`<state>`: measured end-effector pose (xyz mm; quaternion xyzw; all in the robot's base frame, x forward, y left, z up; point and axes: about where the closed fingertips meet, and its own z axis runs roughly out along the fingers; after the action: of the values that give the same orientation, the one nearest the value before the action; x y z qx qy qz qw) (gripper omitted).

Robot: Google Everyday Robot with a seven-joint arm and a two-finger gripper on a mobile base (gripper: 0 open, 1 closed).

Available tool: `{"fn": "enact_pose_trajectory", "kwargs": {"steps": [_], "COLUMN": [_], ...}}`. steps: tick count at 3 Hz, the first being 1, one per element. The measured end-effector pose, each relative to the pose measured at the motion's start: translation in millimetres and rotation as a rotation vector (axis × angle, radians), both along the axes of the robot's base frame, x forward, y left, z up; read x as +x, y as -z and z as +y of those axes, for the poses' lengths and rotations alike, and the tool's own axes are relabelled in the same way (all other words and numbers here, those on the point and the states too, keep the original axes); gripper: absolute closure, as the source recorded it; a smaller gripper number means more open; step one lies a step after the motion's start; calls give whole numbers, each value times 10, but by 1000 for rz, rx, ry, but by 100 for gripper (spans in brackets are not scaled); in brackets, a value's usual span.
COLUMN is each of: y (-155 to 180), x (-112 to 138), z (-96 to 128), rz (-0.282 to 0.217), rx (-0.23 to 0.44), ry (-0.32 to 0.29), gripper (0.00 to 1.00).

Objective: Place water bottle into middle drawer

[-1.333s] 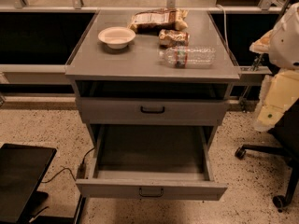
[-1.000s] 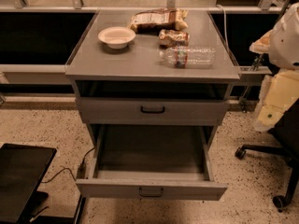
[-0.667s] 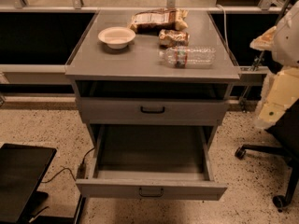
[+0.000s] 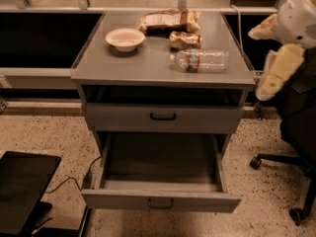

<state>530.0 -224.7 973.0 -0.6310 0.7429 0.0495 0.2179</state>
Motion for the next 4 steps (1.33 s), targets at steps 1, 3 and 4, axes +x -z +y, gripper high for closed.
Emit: {"fn": "enact_pose_trajectory", "kwargs": {"steps": [1, 3, 4], "y": [193, 65, 65], "x": [641, 1400, 1400], "z": [185, 472, 472], "rz": [61, -16, -16], "rx": [12, 63, 63], "ry": [-4, 38, 38], "gripper": [0, 0, 0]}}
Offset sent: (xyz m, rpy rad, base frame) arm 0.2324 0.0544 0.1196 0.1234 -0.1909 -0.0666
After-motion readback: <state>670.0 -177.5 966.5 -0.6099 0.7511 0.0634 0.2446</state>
